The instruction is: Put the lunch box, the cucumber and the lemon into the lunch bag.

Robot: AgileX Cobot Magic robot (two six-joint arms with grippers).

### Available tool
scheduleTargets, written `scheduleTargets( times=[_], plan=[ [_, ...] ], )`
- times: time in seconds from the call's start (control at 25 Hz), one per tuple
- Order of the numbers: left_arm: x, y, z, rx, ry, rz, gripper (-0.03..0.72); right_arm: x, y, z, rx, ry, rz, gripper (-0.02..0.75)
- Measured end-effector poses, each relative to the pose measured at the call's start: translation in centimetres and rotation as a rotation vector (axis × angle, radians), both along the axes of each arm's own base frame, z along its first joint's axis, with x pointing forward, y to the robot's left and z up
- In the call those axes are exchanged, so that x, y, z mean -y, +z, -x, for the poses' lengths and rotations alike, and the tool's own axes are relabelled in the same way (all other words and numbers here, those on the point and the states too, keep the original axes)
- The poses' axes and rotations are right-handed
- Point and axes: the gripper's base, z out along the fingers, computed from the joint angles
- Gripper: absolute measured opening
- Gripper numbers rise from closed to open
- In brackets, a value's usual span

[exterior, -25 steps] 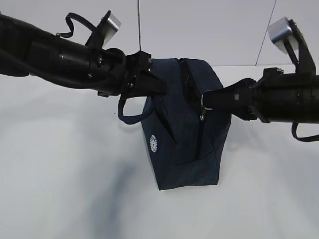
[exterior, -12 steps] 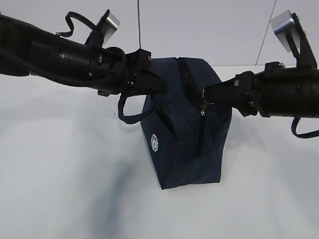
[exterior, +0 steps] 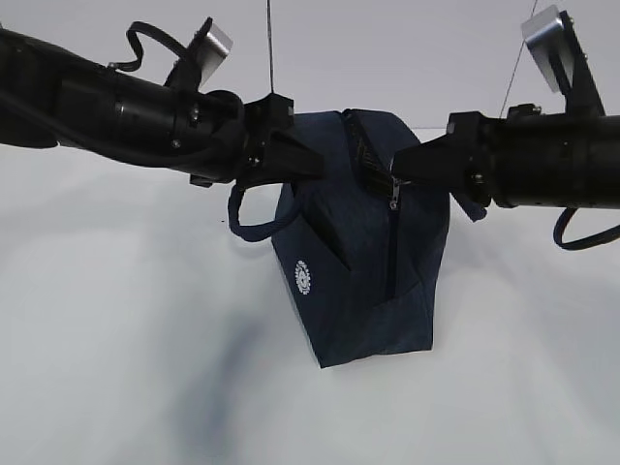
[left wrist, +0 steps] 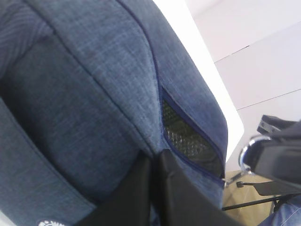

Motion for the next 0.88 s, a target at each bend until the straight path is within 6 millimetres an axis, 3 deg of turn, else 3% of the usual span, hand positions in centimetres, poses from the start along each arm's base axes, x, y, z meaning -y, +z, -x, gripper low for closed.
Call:
scheduleTargets(
  times=[0.32,0.68,0.76,0.88],
  plan=[
    [0.0,0.0,0.0,0.010,-0.003,-0.003,-0.008,-0.6,-1.1,-2.5,-0.081,-0.004,-0.037,0.007],
    [0.0,0.2,-0.1,0.015,-0.006,0.000,0.000,-0.8,-1.1,-2.7,-0.086,0.023,-0.010,0.007],
    [0.1,0.2,0.0,0.011,-0.015,0.005,0.049,-0.8,-1.1,-2.7,-0.088,0.029,-0.002,0.007],
    [0.1,0.2,0.1,0.007,-0.022,0.011,0.197,-0.8,-1.1,-2.6,-0.090,0.036,0.001,0.007]
  ],
)
